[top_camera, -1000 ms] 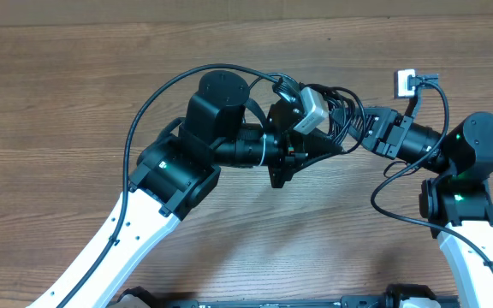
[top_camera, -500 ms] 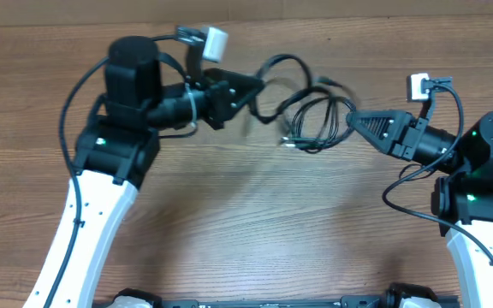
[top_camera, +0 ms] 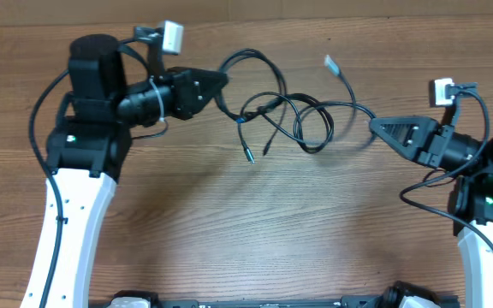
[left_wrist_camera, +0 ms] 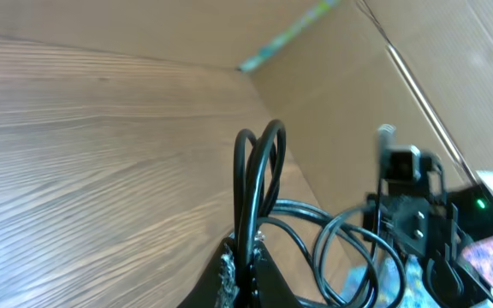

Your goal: Untangle cables

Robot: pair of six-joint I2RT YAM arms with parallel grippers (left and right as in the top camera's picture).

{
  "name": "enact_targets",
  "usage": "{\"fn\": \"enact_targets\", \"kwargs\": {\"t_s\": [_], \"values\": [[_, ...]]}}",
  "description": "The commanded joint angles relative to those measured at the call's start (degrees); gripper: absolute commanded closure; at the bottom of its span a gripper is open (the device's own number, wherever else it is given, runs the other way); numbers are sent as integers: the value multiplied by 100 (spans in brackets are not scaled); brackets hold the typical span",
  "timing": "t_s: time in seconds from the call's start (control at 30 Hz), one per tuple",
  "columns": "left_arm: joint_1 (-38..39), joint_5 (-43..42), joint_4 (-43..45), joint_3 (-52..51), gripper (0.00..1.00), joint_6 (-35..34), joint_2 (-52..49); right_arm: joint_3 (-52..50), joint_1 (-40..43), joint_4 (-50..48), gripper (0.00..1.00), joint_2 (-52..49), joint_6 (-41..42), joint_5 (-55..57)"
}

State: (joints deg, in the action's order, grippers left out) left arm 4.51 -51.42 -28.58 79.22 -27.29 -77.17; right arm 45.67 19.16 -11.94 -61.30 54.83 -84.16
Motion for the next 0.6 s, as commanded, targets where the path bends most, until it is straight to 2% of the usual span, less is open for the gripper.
{"fn": "enact_targets", "kwargs": {"t_s": [0.0, 0.13, 0.17, 0.2, 0.23, 0.37, 0.5, 0.57], "values": [[-538, 68, -273, 125, 96, 24, 46, 13, 363, -11, 96, 9, -87, -404], [-522, -713, -234, 125, 96, 573, 46, 13, 428, -11, 96, 9, -87, -424], [-492, -885, -179, 125, 96, 638, 46, 13, 422, -11, 92, 9, -87, -424], [-446, -1134, -83, 125, 96, 743, 46, 13, 422, -11, 82, 9, -85, -424], [-415, -1300, 11, 125, 96, 809, 46, 13, 422, -11, 76, 9, -87, -424], [-236, -1731, 407, 125, 96, 820, 46, 13, 422, -11, 58, 9, -87, -426], [-66, -1746, 535, 125, 96, 778, 46, 13, 404, -11, 39, 9, -90, -424], [94, -1744, 590, 125, 96, 782, 46, 13, 352, -11, 34, 9, -92, -424]]}}
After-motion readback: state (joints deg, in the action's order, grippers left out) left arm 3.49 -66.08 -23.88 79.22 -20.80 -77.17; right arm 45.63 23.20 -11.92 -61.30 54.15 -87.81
